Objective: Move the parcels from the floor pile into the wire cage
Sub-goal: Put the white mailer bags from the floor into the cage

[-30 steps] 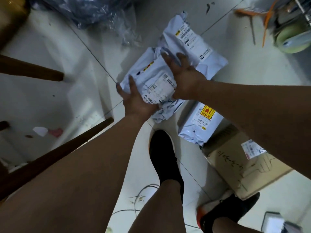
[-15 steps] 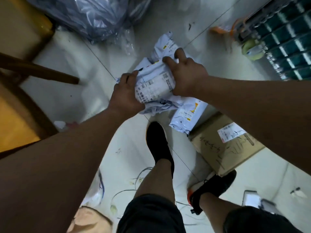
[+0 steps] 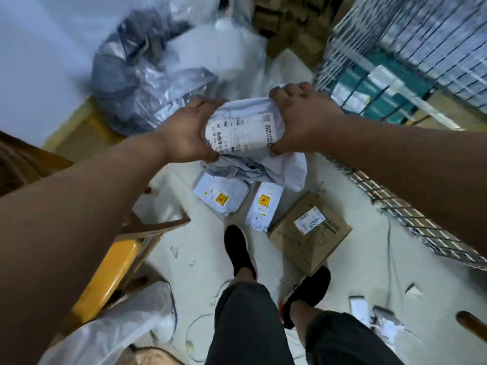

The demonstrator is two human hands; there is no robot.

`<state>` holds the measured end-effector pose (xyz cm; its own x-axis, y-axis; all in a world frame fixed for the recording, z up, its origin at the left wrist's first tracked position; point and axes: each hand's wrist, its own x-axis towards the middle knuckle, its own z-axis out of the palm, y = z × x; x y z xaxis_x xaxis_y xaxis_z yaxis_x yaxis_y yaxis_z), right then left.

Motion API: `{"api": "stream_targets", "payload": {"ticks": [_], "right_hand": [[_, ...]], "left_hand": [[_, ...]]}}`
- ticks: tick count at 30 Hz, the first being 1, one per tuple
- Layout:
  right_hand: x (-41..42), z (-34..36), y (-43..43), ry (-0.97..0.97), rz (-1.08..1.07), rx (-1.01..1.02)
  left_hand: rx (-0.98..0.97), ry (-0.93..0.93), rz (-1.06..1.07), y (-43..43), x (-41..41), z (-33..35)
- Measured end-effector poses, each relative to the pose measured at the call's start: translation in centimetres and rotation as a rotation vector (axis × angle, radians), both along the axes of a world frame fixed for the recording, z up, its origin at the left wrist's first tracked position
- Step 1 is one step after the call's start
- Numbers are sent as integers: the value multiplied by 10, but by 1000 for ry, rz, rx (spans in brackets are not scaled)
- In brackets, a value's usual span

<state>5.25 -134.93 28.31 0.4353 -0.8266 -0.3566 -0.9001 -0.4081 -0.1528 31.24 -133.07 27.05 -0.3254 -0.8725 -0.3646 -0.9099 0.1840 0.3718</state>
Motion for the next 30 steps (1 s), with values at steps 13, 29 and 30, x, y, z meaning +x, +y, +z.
{"api": "stream_targets", "payload": {"ticks": [13, 29, 30], "right_hand": [[-160, 170, 26, 2, -342, -116], [-342, 155, 60, -56, -902, -112], [-360, 145, 57, -70, -911, -108]], "left_hand": [[-114, 122, -316, -56, -150, 164], [-137, 178, -681, -134, -398, 138], [-192, 148, -692, -137, -415, 130]]}}
